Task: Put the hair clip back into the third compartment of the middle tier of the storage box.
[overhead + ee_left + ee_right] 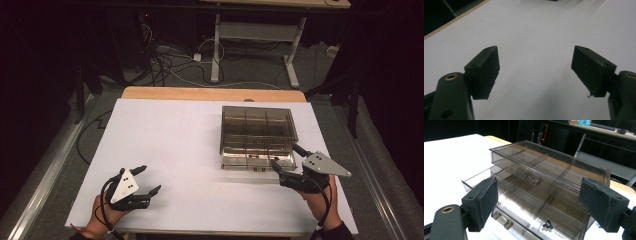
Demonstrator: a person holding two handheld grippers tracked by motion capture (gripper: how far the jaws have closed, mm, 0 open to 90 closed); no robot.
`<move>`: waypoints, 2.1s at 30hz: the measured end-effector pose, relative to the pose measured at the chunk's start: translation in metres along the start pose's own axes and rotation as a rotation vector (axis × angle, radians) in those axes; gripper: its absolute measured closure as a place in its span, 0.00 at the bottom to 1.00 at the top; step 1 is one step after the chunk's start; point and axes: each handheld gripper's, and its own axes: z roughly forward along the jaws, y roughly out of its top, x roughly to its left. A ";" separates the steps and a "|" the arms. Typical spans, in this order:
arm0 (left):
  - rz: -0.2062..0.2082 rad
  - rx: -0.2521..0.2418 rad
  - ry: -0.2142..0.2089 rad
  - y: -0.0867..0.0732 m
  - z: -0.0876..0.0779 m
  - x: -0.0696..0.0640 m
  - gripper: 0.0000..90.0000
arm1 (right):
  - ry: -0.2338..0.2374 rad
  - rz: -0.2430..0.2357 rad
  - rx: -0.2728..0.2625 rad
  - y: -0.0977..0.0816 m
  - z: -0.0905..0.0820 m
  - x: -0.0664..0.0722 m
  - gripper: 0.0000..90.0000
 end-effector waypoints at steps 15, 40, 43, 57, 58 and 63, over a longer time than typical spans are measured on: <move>0.003 -0.006 -0.003 0.001 -0.001 -0.001 0.24 | 0.013 -0.022 -0.007 -0.002 -0.005 0.008 0.18; 0.013 -0.007 -0.009 0.003 -0.001 -0.004 0.24 | 0.011 -0.113 0.018 -0.018 -0.012 0.029 0.19; 0.016 -0.005 -0.012 0.003 -0.001 -0.005 0.24 | 0.012 -0.119 0.024 -0.021 -0.013 0.031 0.19; 0.027 -0.002 -0.014 0.003 0.000 -0.007 0.24 | 0.000 -0.147 0.048 -0.037 -0.018 0.035 0.20; 0.029 -0.001 -0.014 0.003 0.000 -0.007 0.24 | 0.001 -0.148 0.051 -0.038 -0.018 0.035 0.20; 0.029 -0.003 -0.016 0.003 0.000 -0.008 0.24 | -0.007 -0.153 0.067 -0.044 -0.019 0.035 0.20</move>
